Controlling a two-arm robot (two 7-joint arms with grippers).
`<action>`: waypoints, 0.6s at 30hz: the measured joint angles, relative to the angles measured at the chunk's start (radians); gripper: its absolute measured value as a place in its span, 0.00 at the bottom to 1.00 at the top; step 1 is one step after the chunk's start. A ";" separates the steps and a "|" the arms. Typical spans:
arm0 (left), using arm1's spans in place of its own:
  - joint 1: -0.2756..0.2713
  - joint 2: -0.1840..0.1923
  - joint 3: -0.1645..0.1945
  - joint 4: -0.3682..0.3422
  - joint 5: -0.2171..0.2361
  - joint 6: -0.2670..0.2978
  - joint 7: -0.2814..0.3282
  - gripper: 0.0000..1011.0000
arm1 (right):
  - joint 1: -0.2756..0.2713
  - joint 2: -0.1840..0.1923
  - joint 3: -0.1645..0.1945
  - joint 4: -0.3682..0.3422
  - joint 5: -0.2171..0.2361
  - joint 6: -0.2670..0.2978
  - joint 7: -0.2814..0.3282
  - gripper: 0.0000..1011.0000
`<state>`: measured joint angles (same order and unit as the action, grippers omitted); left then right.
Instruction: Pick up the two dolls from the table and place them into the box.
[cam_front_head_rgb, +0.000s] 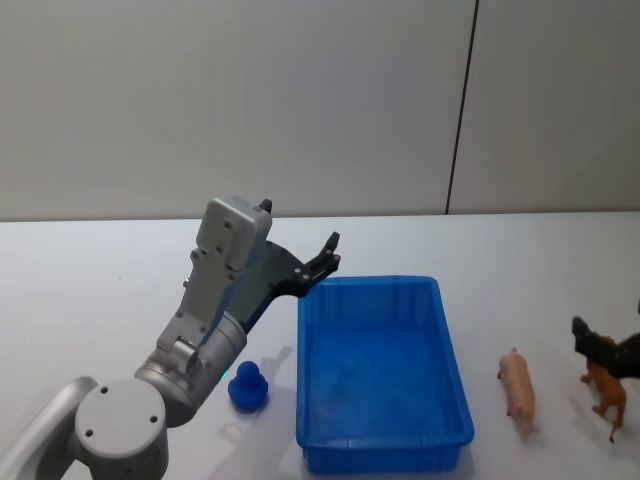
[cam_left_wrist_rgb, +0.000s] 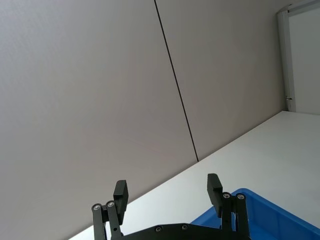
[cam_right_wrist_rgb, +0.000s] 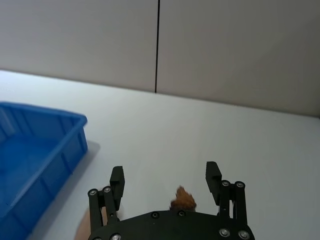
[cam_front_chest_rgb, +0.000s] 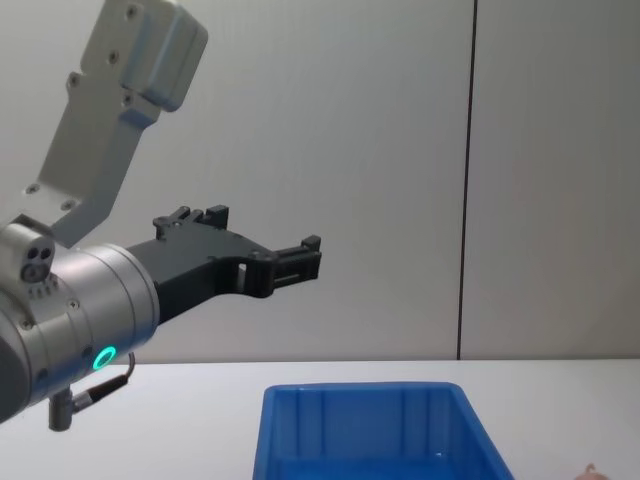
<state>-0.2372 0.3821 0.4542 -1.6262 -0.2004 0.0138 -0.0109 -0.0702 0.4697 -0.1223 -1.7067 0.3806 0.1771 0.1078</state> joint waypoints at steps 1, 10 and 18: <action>0.000 0.000 0.000 0.000 0.000 0.000 0.000 0.99 | -0.004 0.005 0.003 0.004 0.000 0.012 0.003 0.99; 0.000 0.000 0.000 0.000 0.000 0.000 0.000 0.99 | -0.018 0.026 0.010 0.036 -0.010 0.077 0.034 0.99; 0.000 0.000 0.000 0.000 0.000 0.000 0.000 0.99 | -0.010 0.024 -0.001 0.088 -0.035 0.121 0.067 0.99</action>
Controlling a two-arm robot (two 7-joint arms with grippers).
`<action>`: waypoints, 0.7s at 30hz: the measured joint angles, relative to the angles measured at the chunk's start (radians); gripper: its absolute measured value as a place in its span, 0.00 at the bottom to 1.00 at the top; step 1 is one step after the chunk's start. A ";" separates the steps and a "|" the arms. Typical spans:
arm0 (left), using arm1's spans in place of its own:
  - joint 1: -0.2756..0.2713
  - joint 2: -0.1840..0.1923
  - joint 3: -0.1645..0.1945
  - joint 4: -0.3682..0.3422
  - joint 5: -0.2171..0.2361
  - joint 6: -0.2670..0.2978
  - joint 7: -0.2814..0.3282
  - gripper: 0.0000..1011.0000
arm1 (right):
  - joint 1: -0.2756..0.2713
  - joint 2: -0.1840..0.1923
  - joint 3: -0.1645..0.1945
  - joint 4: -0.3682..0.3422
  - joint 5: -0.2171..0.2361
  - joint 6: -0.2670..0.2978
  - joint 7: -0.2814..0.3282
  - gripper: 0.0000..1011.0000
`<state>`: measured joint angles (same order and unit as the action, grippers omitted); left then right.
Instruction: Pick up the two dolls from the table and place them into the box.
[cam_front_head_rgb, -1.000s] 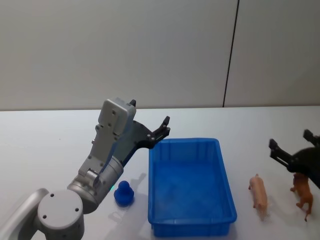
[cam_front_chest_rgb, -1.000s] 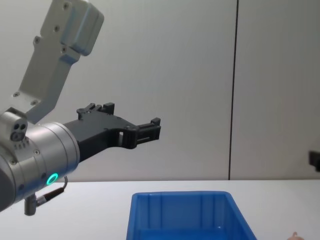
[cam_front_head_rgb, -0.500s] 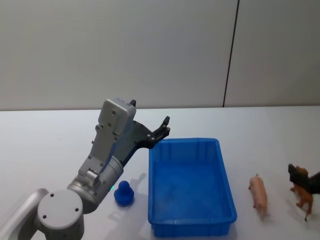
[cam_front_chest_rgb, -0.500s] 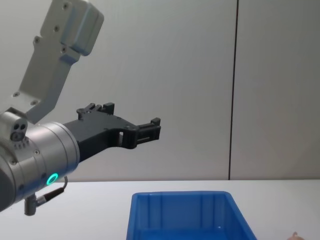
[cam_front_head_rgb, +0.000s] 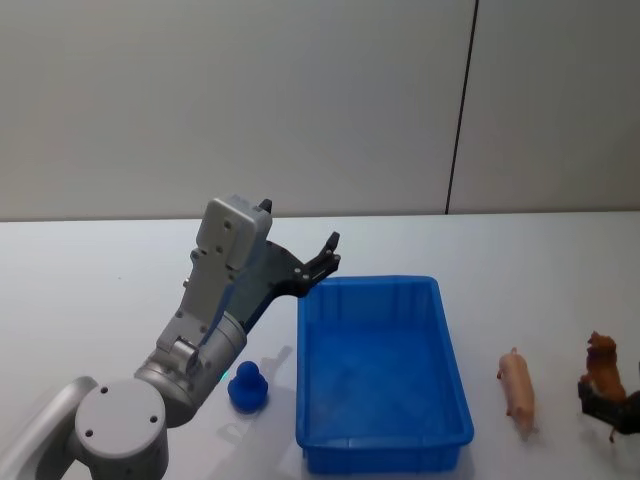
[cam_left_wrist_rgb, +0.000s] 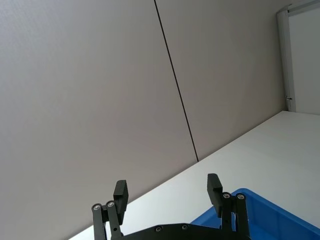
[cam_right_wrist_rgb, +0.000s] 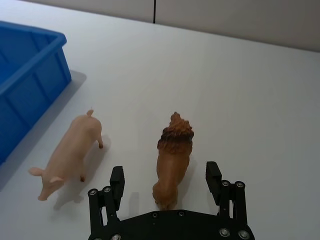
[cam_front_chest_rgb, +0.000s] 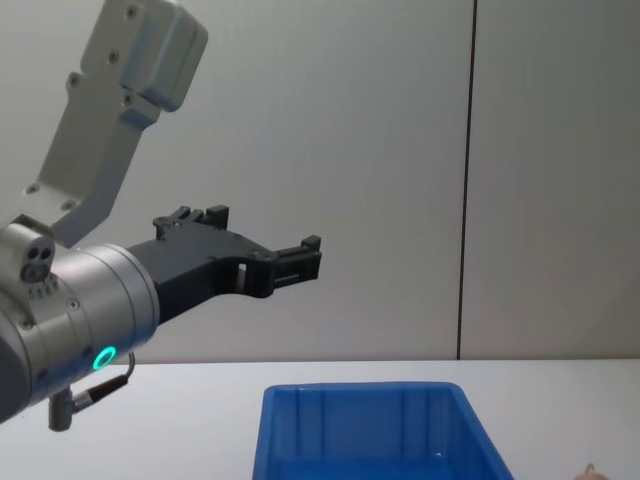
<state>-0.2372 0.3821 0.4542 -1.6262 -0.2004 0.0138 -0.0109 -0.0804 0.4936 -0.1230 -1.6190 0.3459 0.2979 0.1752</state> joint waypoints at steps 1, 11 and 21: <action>0.000 0.000 0.000 0.000 0.000 0.000 0.000 0.99 | 0.002 -0.001 -0.002 0.006 -0.002 0.003 0.002 0.99; 0.000 0.000 0.000 0.000 0.000 0.000 0.000 0.99 | 0.034 -0.022 -0.019 0.065 -0.026 0.030 0.026 0.89; 0.000 0.000 0.000 0.000 0.000 0.000 0.000 0.99 | 0.055 -0.038 -0.028 0.097 -0.033 0.038 0.030 0.62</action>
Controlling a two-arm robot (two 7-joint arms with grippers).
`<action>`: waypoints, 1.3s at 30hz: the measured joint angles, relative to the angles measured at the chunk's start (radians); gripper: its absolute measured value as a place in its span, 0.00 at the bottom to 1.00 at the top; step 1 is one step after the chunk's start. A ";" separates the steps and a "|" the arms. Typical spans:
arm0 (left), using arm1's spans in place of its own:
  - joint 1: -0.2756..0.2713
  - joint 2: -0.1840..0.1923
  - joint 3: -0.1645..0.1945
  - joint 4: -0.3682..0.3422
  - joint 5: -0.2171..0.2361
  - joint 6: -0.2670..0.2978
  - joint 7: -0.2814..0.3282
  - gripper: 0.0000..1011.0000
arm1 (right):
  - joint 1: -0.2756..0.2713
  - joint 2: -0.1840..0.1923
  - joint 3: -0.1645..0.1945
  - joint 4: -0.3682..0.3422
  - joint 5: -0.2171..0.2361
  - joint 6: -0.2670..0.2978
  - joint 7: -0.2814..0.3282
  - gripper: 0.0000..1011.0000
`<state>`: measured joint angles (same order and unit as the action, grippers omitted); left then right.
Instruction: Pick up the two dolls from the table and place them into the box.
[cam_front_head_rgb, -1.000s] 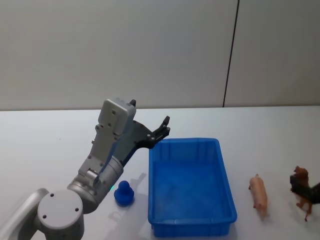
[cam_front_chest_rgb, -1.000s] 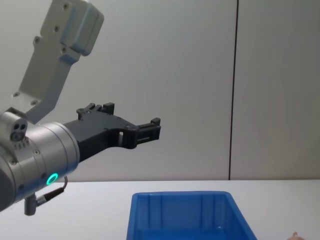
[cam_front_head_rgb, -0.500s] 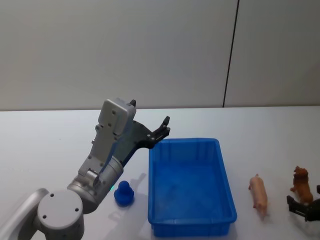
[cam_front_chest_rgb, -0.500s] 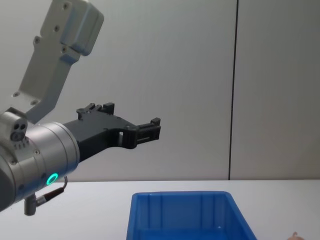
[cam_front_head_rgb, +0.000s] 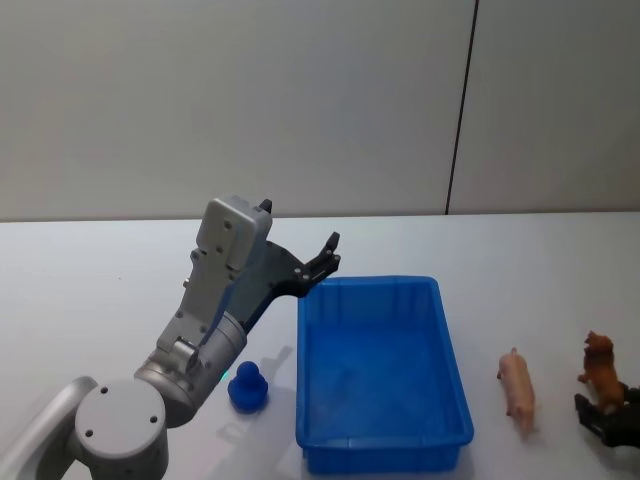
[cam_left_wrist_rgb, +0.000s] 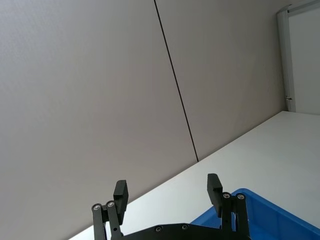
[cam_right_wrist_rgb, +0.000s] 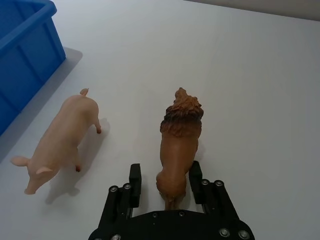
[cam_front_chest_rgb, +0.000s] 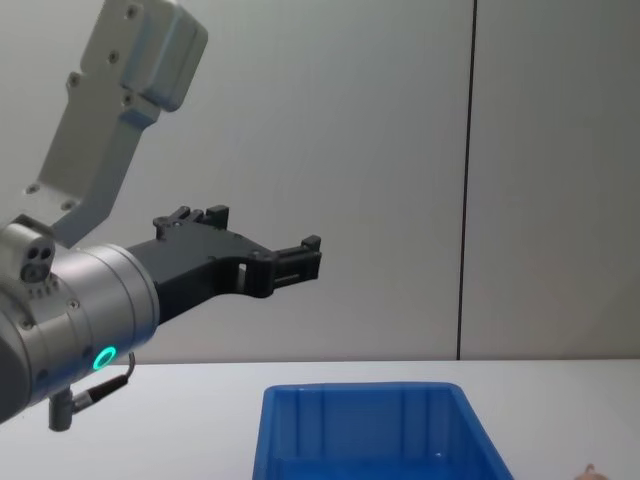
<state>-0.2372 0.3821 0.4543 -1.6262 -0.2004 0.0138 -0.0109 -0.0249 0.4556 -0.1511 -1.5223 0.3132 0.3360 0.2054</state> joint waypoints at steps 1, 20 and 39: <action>0.000 0.000 0.000 0.000 0.000 0.000 0.000 0.99 | 0.001 -0.001 0.000 0.001 0.000 0.000 0.000 0.58; 0.000 0.000 0.000 0.000 0.000 0.000 0.000 0.99 | 0.028 -0.013 -0.002 -0.051 -0.040 -0.085 -0.017 0.28; 0.000 0.000 0.000 0.000 0.000 0.000 0.000 0.99 | 0.114 -0.049 -0.033 -0.128 -0.094 -0.156 0.124 0.28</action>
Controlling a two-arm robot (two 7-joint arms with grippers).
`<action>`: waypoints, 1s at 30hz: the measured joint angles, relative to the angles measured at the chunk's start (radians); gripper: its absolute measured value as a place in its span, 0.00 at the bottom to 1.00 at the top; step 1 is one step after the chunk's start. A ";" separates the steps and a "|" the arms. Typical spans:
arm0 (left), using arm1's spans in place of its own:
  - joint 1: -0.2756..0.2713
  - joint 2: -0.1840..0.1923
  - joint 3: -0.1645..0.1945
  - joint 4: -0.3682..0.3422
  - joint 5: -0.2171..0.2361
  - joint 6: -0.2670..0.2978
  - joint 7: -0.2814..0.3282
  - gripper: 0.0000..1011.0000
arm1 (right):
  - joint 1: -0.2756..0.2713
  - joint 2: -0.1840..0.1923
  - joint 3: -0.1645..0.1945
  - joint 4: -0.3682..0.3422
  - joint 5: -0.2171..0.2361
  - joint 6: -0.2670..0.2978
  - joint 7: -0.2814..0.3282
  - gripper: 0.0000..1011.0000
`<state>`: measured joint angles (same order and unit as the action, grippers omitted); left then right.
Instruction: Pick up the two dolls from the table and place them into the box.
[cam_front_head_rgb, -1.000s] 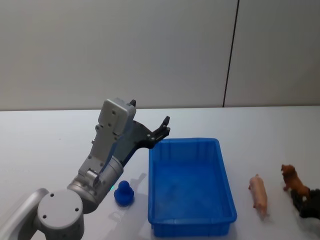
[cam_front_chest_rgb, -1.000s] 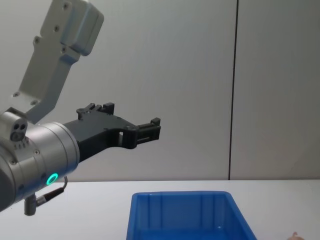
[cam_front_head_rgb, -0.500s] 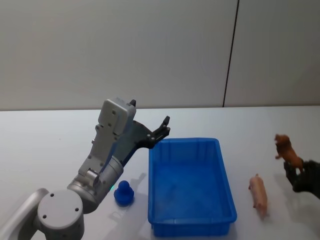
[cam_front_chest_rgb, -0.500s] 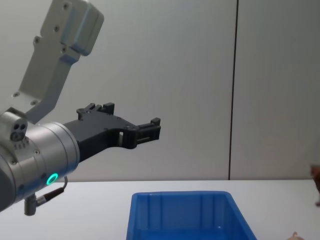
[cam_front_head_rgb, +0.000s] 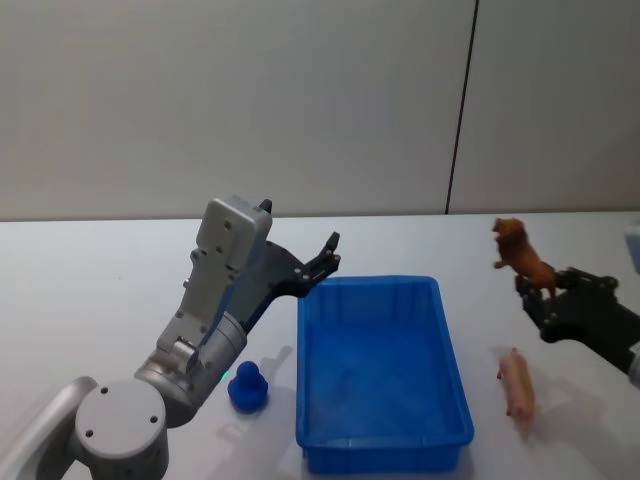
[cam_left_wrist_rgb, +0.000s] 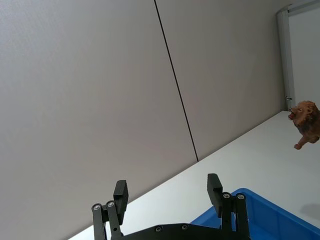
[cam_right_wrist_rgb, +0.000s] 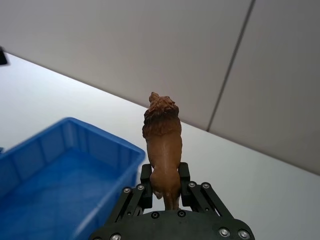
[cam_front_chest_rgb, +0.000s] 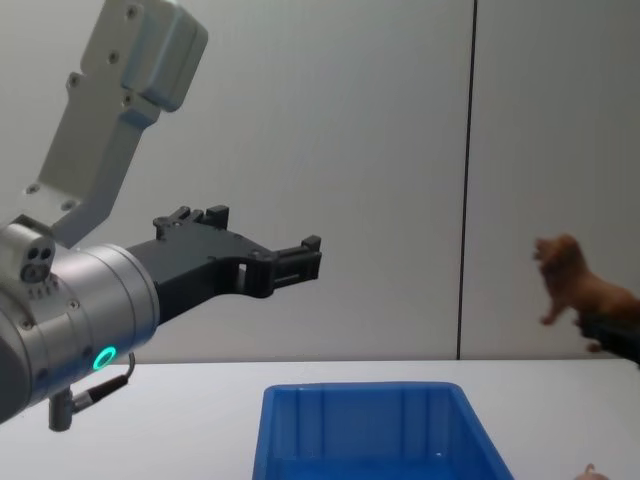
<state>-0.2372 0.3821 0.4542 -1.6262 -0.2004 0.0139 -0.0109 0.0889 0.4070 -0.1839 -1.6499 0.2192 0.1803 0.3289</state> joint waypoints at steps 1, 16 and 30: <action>0.000 0.000 0.000 0.000 0.000 0.000 0.000 0.99 | 0.005 -0.003 -0.003 -0.002 -0.002 -0.001 0.008 0.28; 0.000 0.000 0.000 0.000 0.000 0.000 0.000 0.99 | 0.084 -0.069 -0.068 0.006 -0.058 0.006 0.173 0.28; 0.000 0.000 0.000 0.000 0.000 0.000 0.000 0.99 | 0.151 -0.138 -0.146 0.085 -0.152 0.061 0.316 0.40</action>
<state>-0.2372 0.3821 0.4543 -1.6262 -0.2004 0.0139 -0.0109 0.2403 0.2691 -0.3296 -1.5648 0.0675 0.2418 0.6448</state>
